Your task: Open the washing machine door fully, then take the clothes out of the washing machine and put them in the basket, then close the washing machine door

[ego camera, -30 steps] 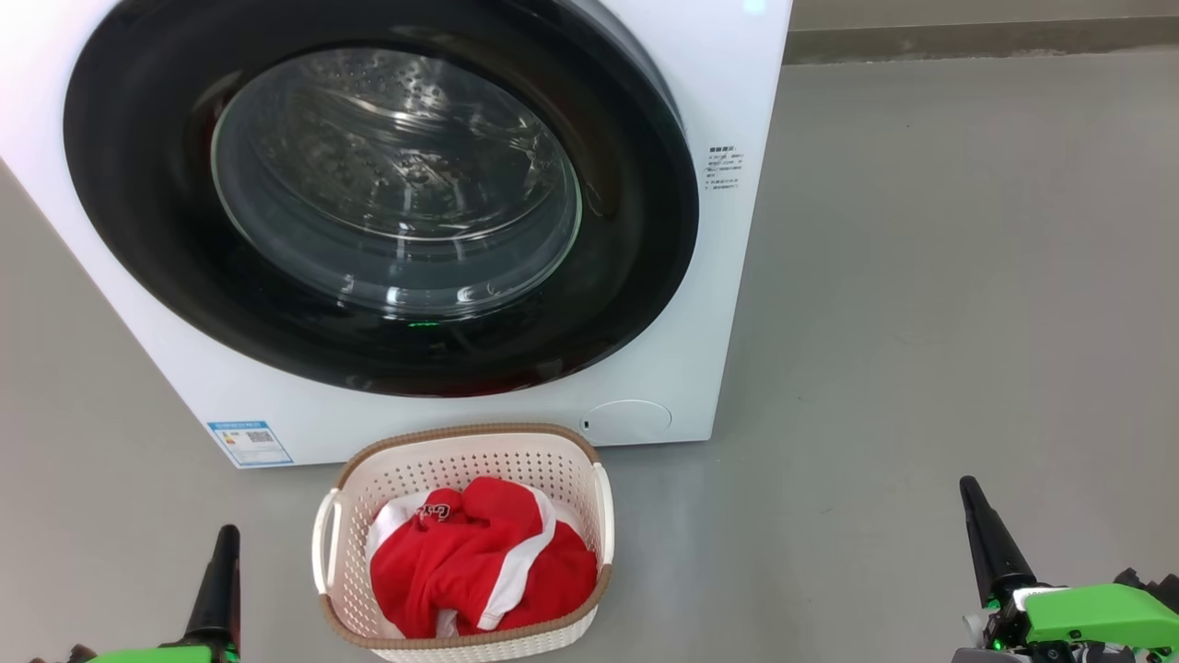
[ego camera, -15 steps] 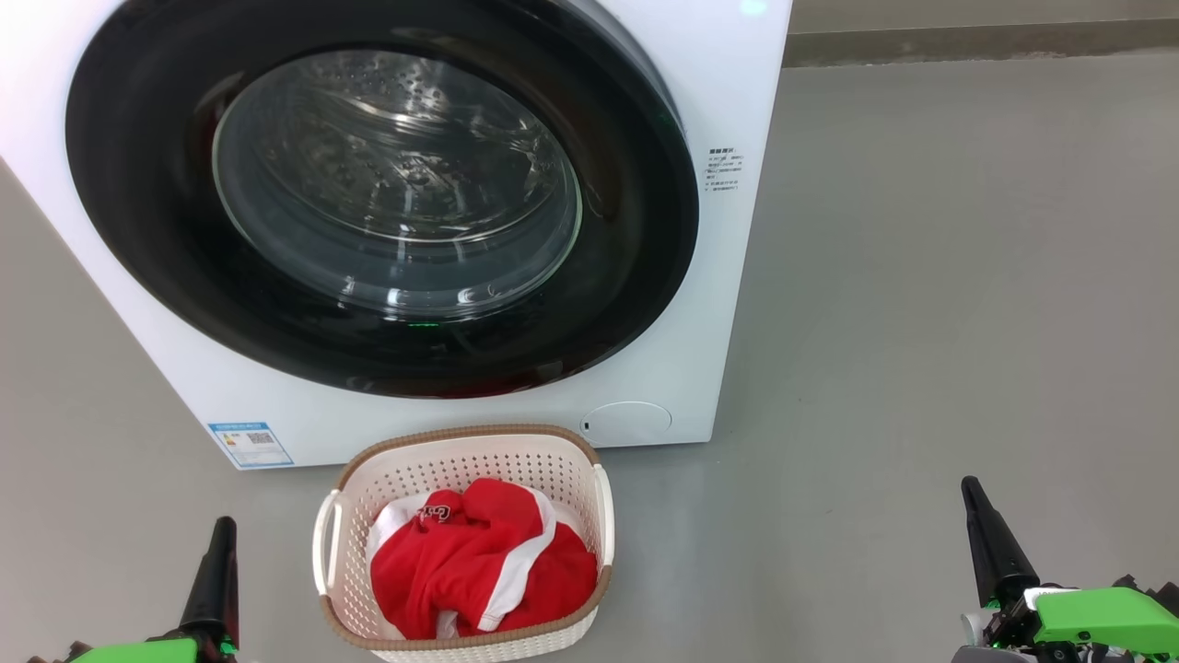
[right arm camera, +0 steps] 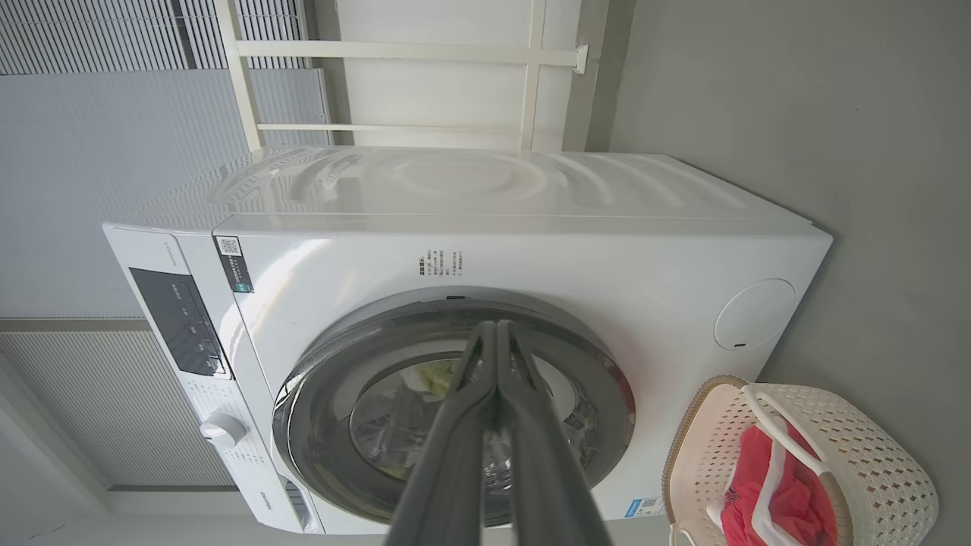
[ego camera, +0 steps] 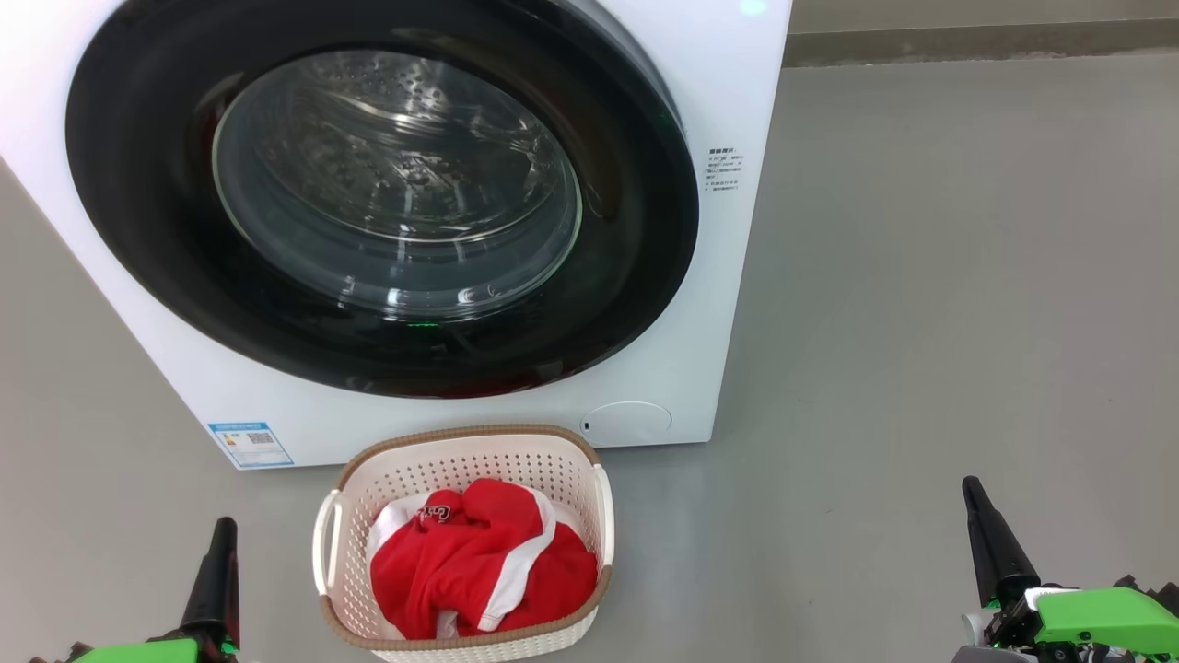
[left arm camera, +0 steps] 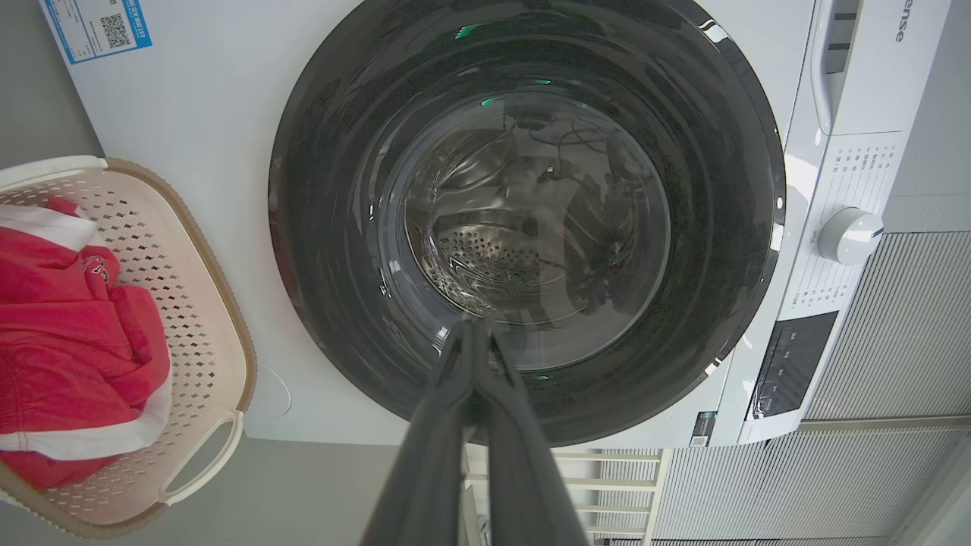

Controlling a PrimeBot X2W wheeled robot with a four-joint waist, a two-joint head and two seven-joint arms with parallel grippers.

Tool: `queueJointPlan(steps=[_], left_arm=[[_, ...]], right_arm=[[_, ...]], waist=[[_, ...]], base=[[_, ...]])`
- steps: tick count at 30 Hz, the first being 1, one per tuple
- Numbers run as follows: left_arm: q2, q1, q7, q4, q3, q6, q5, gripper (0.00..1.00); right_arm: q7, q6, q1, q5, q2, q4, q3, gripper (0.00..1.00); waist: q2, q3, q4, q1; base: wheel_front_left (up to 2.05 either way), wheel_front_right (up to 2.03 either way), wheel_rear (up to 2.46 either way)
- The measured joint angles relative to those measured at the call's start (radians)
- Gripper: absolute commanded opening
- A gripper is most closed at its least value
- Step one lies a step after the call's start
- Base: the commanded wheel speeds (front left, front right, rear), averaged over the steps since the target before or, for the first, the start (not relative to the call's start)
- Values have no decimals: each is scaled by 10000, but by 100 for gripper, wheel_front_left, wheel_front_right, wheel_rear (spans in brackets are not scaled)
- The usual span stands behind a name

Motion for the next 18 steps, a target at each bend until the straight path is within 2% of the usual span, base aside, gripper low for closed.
queueJointPlan(steps=[18], left_arm=[[-10,-2,10,0,35,0,2,0]], right_arm=[[2,0,-1,0,17,2,-31,0]], waist=[[0,0,0,-1]], base=[[0,0,0]])
